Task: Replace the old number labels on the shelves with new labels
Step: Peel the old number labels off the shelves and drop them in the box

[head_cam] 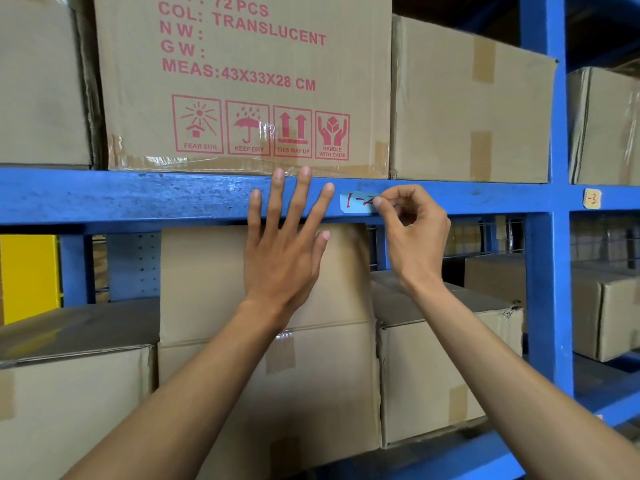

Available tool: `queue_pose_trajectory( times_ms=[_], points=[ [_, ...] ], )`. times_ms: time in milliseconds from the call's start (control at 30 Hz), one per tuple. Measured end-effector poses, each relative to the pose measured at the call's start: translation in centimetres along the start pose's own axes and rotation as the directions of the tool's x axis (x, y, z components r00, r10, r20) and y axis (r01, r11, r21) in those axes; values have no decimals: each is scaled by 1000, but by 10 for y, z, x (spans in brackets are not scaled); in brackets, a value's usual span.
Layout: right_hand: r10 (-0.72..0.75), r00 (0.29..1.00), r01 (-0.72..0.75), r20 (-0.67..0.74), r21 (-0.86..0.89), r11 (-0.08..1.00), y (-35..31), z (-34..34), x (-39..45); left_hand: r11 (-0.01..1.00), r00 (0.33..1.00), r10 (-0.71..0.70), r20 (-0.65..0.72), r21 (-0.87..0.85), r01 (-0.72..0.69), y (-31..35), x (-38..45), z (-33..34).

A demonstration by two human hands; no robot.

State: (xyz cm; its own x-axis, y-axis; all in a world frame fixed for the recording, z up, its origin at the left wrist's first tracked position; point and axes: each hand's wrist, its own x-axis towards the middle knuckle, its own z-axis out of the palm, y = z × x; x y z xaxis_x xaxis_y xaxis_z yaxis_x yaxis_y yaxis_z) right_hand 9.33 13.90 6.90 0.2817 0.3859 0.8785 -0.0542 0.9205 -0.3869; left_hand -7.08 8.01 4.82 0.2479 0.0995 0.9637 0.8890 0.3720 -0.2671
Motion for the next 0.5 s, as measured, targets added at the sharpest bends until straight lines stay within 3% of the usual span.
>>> queue_pose_trajectory(
  times_ms=[200, 500],
  points=[
    [85, 996, -83, -10, 120, 989, -1, -17, 0, 997, 993, -77, -88, -26, 75, 2, 3, 0],
    [210, 976, -213, 52, 52, 976, 32, -77, -11, 978, 979, -198, -55, -83, 193, 24, 6, 2]
  ],
)
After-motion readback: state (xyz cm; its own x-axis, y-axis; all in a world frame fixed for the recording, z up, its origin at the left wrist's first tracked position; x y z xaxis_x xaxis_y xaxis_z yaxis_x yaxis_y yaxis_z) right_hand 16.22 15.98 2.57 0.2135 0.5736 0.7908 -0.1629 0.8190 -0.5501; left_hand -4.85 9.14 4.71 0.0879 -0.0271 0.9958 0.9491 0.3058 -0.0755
